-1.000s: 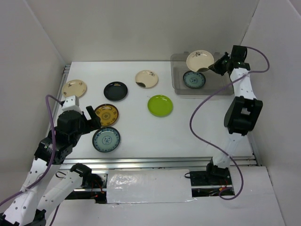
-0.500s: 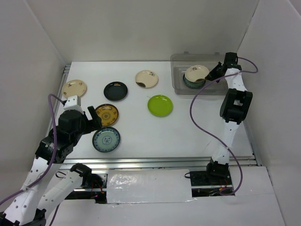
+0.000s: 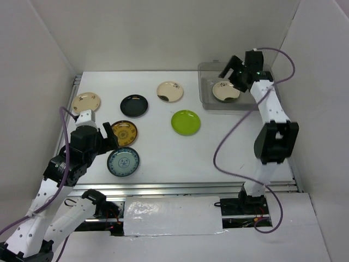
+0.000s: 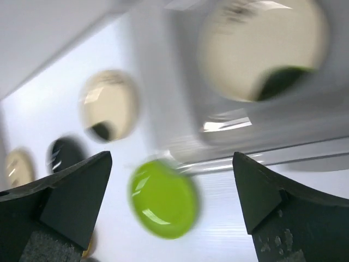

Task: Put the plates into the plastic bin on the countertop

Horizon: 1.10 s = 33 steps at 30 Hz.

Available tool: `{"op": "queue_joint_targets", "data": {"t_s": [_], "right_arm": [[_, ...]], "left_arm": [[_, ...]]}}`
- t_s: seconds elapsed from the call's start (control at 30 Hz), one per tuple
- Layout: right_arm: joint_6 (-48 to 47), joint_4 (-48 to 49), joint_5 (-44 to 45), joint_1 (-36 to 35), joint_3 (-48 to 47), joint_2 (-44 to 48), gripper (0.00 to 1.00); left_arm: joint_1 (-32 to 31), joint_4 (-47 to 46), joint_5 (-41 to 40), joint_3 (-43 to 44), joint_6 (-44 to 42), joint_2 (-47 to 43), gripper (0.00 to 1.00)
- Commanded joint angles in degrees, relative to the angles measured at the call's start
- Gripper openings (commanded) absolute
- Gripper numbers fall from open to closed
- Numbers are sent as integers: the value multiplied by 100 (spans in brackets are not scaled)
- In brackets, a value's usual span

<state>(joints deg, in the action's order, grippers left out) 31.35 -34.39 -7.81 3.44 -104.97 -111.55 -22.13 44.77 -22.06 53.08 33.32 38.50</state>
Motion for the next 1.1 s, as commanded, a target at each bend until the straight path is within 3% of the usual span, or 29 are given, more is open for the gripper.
{"op": "queue_joint_targets", "data": {"t_s": [0.0, 0.1, 0.27, 0.3, 0.4, 0.63, 0.73, 0.83, 1.0, 1.07], "right_arm": [[-402, 433, 465, -1019, 929, 1694, 100], [-87, 1281, 552, -1740, 2661, 2496, 100], [888, 3207, -42, -1935, 5279, 3113, 94], [934, 3872, -97, -1952, 5511, 3095, 93], [987, 4589, -227, -1953, 5996, 2789, 92], [1065, 4398, -484, -1742, 5656, 1560, 88], [1153, 4126, -537, -1724, 5287, 962, 82], [1285, 3747, -598, -1637, 4891, 522, 63], [1426, 3361, -484, -1584, 4460, 292, 44], [1409, 3168, -485, -1618, 4213, 133, 23]], "left_arm": [[16, -83, -359, 114, 131, 219, 99], [24, 84, -457, 203, 192, 500, 99], [33, 40, -387, 168, 166, 518, 99], [25, 14, -386, 142, 166, 483, 99], [33, -91, -255, 89, 105, 272, 99], [25, -74, -281, 80, 113, 166, 99], [24, -74, -272, 80, 104, 167, 99], [16, -74, -290, 88, 105, 149, 99], [25, -83, -255, 71, 96, 105, 99], [16, -83, -254, 71, 96, 105, 99]]}}
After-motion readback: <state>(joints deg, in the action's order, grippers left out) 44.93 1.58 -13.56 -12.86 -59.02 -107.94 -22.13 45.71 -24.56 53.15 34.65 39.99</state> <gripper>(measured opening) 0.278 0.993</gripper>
